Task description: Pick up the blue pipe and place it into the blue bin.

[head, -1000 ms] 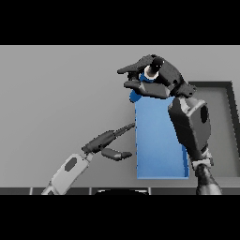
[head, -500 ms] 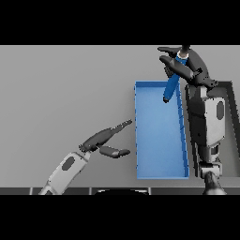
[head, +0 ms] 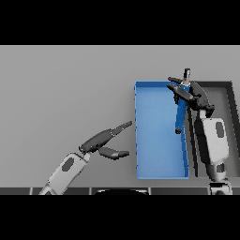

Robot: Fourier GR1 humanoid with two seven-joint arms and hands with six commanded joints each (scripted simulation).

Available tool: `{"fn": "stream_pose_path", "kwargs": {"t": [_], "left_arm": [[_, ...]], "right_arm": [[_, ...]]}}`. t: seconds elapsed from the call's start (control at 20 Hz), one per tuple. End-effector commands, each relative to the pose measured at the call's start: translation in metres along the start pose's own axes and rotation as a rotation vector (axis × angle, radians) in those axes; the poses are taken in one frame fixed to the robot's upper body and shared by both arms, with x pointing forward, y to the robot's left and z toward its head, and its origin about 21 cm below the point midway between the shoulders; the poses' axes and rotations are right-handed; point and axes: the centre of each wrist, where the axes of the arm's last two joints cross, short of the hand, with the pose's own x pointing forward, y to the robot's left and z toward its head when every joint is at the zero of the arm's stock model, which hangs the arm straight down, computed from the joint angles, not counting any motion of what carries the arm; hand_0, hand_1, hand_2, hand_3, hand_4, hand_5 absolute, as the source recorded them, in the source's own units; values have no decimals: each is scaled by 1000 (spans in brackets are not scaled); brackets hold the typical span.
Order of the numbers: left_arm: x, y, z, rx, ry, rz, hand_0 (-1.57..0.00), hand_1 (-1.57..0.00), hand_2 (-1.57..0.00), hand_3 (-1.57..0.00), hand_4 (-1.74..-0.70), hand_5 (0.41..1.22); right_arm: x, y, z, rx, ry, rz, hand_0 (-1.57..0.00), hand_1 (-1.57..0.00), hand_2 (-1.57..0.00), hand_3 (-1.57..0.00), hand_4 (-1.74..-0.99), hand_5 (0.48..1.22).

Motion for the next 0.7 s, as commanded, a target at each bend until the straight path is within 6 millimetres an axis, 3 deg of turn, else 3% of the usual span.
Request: {"fn": "stream_pose_path", "kwargs": {"t": [0.0,0.15,0.25,0.3,0.35,0.45,0.5,0.65], "left_arm": [[0,-4,-1,-9,1,8,1,1,1,1,-827,471],[4,-5,-1,-9,0,9,1,1,1,1,-826,475],[3,-5,-1,0,4,7,1,1,1,1,-827,474],[5,-5,-3,3,4,5,1,1,1,1,-829,474],[5,-1,-3,9,10,3,1,1,1,1,-830,476],[6,0,-4,3,12,-1,1,1,1,1,-828,476],[5,0,-2,2,13,0,1,1,1,1,-828,476],[5,-3,-3,3,1,6,1,1,1,1,-829,477]], "right_arm": [[-10,3,2,3,35,8,-1571,-1571,-1571,-1178,-1569,1221],[-35,9,4,-13,146,40,-1571,-1571,-1571,-693,-1653,1205],[-45,9,4,-47,231,23,-1571,-1571,-1571,-1009,-1583,1199],[-49,11,1,-62,281,-8,-1465,-1382,-1333,-807,-1534,1190],[-52,9,0,-46,322,-15,-1172,-1106,-1066,-646,-1477,1178],[-54,9,-2,-44,396,-39,-749,-707,-682,-413,-1344,1172],[-57,12,-1,-29,418,-32,-599,-566,-545,-330,-1302,1182],[-54,17,4,55,426,171,-306,-289,-279,-169,-1215,1044]]}}
